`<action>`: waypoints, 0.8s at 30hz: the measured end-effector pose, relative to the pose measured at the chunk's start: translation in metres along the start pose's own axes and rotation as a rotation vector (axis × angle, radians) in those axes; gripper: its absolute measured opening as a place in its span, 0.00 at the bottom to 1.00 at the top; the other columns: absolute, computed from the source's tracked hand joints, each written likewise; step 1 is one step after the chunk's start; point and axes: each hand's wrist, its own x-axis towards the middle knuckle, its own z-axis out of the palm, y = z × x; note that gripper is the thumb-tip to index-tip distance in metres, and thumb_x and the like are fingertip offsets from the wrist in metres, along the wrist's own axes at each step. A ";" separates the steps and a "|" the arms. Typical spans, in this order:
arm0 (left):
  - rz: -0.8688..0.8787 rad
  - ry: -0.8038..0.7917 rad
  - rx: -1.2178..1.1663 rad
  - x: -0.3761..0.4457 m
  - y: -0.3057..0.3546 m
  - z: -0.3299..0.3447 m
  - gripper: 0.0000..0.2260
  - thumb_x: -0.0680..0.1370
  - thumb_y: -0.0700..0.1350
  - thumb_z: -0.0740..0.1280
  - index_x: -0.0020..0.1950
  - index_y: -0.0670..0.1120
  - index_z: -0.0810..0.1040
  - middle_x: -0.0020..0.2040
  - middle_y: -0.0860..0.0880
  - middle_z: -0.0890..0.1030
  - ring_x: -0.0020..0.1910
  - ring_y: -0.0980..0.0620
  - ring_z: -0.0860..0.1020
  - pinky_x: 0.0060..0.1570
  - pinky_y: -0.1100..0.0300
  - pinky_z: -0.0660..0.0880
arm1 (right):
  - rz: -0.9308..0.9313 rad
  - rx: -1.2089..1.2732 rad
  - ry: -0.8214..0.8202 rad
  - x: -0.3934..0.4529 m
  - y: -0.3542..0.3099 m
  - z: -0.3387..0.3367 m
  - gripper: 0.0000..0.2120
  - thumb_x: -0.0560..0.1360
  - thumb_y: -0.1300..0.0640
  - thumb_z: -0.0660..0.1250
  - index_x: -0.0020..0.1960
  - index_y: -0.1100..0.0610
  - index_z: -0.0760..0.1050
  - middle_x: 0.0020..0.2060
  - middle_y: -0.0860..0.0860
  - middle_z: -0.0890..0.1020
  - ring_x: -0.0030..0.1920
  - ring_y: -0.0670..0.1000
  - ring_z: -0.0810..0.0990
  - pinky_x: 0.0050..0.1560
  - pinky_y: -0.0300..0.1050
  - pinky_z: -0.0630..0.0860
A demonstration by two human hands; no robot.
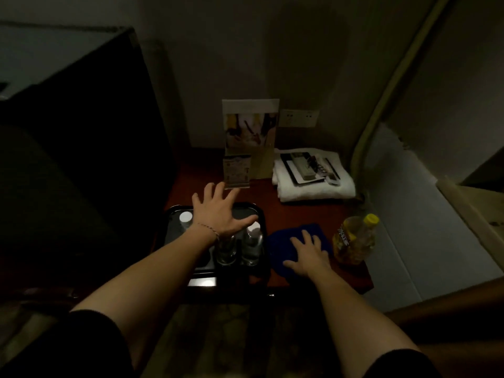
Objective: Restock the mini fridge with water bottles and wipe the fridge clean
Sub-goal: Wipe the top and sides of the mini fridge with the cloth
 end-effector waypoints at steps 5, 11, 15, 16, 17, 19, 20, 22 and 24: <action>-0.038 -0.002 0.027 0.019 0.004 0.016 0.44 0.67 0.81 0.50 0.78 0.60 0.56 0.80 0.49 0.54 0.78 0.42 0.49 0.73 0.34 0.53 | -0.023 0.008 -0.085 0.040 -0.012 0.029 0.44 0.77 0.35 0.64 0.80 0.41 0.39 0.79 0.49 0.31 0.77 0.64 0.32 0.70 0.78 0.47; -0.083 0.038 0.017 0.028 -0.008 0.032 0.43 0.67 0.81 0.48 0.77 0.60 0.58 0.79 0.49 0.57 0.78 0.43 0.51 0.72 0.35 0.54 | -0.005 -0.023 0.030 0.064 -0.007 0.052 0.35 0.79 0.34 0.58 0.80 0.40 0.46 0.79 0.54 0.45 0.76 0.68 0.44 0.69 0.73 0.59; -0.121 0.043 0.019 0.027 -0.013 0.030 0.42 0.67 0.81 0.46 0.76 0.61 0.58 0.79 0.49 0.57 0.78 0.44 0.51 0.72 0.36 0.56 | -0.040 0.004 0.131 0.067 -0.002 0.045 0.22 0.82 0.42 0.59 0.73 0.45 0.60 0.71 0.55 0.59 0.69 0.63 0.58 0.63 0.66 0.69; -0.125 0.047 0.020 0.026 -0.014 0.026 0.42 0.68 0.81 0.46 0.76 0.61 0.58 0.79 0.49 0.57 0.78 0.44 0.51 0.72 0.36 0.56 | -0.049 0.020 0.141 0.066 -0.002 0.038 0.20 0.82 0.43 0.60 0.71 0.46 0.61 0.69 0.55 0.60 0.68 0.63 0.59 0.62 0.65 0.70; -0.119 0.051 0.031 0.024 -0.014 0.021 0.42 0.68 0.81 0.46 0.76 0.61 0.58 0.79 0.49 0.57 0.78 0.44 0.51 0.72 0.36 0.55 | -0.054 0.033 0.159 0.064 -0.001 0.030 0.20 0.82 0.43 0.60 0.70 0.47 0.62 0.68 0.55 0.61 0.67 0.63 0.60 0.61 0.65 0.70; -0.097 0.056 0.063 0.024 -0.013 0.001 0.43 0.67 0.81 0.45 0.77 0.61 0.57 0.79 0.49 0.56 0.78 0.44 0.50 0.72 0.36 0.53 | -0.060 0.056 0.224 0.057 -0.002 0.005 0.20 0.81 0.42 0.60 0.70 0.47 0.63 0.66 0.55 0.63 0.65 0.62 0.61 0.60 0.64 0.71; -0.090 0.064 0.072 0.025 -0.013 -0.013 0.44 0.67 0.81 0.44 0.77 0.60 0.57 0.80 0.49 0.55 0.78 0.44 0.50 0.73 0.36 0.52 | -0.066 0.070 0.264 0.052 -0.004 -0.010 0.20 0.81 0.42 0.60 0.70 0.46 0.63 0.66 0.55 0.64 0.65 0.62 0.61 0.59 0.63 0.71; -0.077 0.102 0.067 0.024 -0.015 -0.045 0.45 0.66 0.82 0.42 0.77 0.60 0.58 0.79 0.49 0.56 0.78 0.44 0.51 0.73 0.36 0.53 | -0.080 0.117 0.356 0.040 -0.012 -0.045 0.21 0.81 0.41 0.60 0.70 0.46 0.63 0.66 0.56 0.65 0.65 0.63 0.61 0.60 0.64 0.71; -0.050 0.131 0.059 0.017 -0.023 -0.077 0.45 0.65 0.82 0.41 0.76 0.61 0.60 0.78 0.49 0.58 0.77 0.44 0.52 0.72 0.36 0.54 | -0.107 0.162 0.439 0.025 -0.028 -0.083 0.22 0.80 0.40 0.61 0.70 0.46 0.64 0.66 0.55 0.64 0.66 0.63 0.61 0.61 0.66 0.70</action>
